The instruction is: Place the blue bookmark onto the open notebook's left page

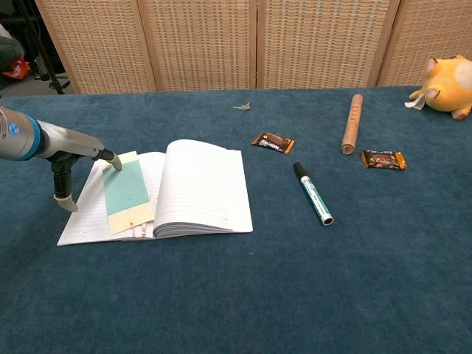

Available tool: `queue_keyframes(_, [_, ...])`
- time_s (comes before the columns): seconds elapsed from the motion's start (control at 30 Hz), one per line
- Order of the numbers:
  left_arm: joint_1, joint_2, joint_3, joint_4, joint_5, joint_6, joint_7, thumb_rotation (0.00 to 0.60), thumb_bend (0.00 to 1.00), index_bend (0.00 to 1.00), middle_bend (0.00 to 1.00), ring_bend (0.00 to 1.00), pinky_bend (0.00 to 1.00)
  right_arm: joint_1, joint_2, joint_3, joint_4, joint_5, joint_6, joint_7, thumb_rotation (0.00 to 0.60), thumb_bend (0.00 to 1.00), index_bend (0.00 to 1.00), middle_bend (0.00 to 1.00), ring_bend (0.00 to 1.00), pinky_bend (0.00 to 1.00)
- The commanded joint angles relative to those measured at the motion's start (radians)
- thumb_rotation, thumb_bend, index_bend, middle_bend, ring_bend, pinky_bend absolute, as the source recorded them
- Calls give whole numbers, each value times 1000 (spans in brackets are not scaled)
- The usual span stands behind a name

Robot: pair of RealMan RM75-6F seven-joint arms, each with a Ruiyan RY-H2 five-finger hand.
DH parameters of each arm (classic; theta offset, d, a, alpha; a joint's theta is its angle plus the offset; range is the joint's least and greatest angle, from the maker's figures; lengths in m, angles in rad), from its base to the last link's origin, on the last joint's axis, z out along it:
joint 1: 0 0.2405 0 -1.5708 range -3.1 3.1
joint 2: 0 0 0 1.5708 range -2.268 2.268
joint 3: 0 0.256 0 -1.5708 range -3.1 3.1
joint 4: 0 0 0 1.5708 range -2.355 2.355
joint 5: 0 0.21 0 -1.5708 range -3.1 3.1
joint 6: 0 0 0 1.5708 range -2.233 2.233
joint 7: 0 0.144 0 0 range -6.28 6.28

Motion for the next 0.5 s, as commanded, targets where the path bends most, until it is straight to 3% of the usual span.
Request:
queue_keyframes(0.03, [0, -3, -3, 2, -3, 1, 4, 600, 221, 0, 0, 0, 0, 0, 0, 0, 0, 0, 0, 0, 600, 105, 0, 0, 0, 0])
queue_keyframes(0.5, [10, -25, -36, 25, 8, 19, 25, 600, 225, 0, 0, 0, 0, 1, -2, 0, 0, -1, -2, -3, 600, 105, 0, 0, 0, 0])
